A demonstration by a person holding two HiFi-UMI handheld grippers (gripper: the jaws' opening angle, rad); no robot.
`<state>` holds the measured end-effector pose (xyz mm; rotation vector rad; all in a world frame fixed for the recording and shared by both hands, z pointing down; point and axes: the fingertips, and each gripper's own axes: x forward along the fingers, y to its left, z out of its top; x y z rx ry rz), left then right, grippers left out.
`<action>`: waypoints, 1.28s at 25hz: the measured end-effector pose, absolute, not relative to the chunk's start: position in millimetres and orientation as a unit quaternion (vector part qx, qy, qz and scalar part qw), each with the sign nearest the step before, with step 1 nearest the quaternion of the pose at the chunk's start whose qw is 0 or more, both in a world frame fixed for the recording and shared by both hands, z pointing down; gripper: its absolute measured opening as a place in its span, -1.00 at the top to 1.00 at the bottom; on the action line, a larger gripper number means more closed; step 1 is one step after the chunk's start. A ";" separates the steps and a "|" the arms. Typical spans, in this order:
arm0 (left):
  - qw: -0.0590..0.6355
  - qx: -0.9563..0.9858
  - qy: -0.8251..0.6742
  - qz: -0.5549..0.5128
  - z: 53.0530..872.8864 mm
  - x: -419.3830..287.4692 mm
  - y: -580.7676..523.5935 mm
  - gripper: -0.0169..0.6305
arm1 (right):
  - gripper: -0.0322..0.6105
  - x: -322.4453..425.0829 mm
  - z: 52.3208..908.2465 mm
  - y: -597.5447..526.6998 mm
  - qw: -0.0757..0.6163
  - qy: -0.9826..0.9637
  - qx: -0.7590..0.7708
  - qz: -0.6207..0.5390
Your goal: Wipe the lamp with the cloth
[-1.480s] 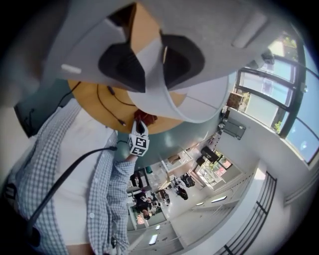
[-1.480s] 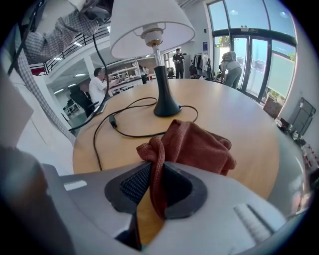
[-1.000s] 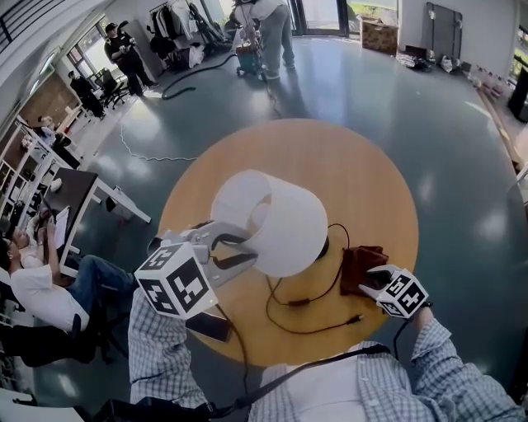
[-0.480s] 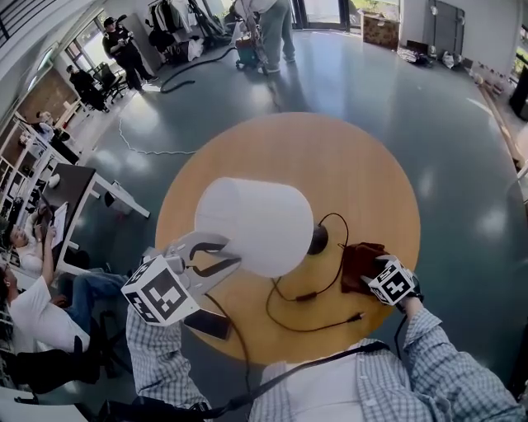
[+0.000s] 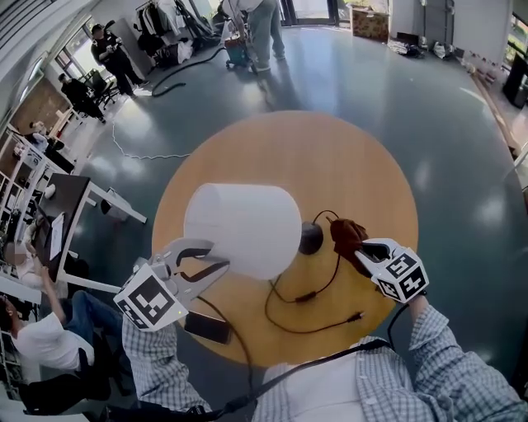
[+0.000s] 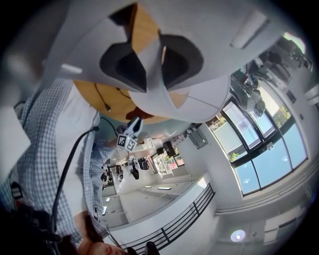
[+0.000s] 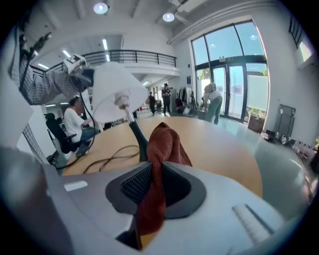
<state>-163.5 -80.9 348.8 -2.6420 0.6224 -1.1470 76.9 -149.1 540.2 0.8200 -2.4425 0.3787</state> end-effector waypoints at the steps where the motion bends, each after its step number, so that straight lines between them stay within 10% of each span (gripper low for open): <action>1: 0.096 -0.893 0.211 -0.387 348.4 -163.0 -80.9 0.68 | 0.71 63.1 519.3 -152.7 0.238 -0.917 0.293 0.129; 10: 0.095 -0.895 0.211 -0.381 348.5 -162.0 -81.3 0.67 | 0.71 -69.4 445.9 -158.3 0.141 -0.970 0.174 0.093; 25: 0.106 -0.894 0.201 -0.387 349.1 -161.1 -75.9 0.66 | 0.71 -28.2 587.6 -176.6 0.320 -0.908 0.230 0.144; 32: 0.111 -0.892 0.201 -0.389 344.3 -159.6 -78.7 0.65 | 0.71 -31.7 564.7 -180.8 0.295 -0.919 0.221 0.140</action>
